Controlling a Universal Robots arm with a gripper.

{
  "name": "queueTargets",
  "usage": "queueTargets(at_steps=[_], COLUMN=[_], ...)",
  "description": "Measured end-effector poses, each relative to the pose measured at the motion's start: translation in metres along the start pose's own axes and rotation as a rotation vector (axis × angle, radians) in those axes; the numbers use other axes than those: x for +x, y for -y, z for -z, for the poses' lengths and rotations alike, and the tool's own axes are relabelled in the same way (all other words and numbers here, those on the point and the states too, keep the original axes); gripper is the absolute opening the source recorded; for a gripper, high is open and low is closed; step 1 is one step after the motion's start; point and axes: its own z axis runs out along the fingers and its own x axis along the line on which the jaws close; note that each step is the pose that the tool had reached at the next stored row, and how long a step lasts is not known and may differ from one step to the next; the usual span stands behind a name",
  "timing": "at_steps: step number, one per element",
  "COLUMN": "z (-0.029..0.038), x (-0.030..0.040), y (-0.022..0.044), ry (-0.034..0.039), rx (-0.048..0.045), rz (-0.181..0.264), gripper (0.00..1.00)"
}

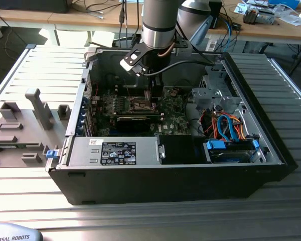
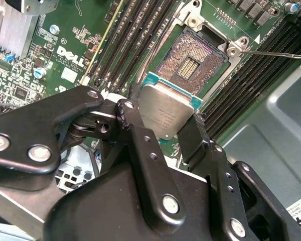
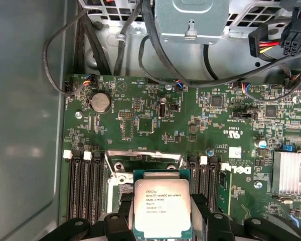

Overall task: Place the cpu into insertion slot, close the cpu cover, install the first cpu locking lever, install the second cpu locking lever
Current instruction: 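Place the cpu into insertion slot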

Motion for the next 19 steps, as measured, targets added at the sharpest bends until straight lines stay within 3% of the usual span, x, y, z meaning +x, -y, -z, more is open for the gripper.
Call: queueTargets(at_steps=[19], z=[-0.0037], x=[0.0000], y=[0.0001], ry=[0.0000], rx=[0.0000], rz=[0.000], gripper=[0.54])
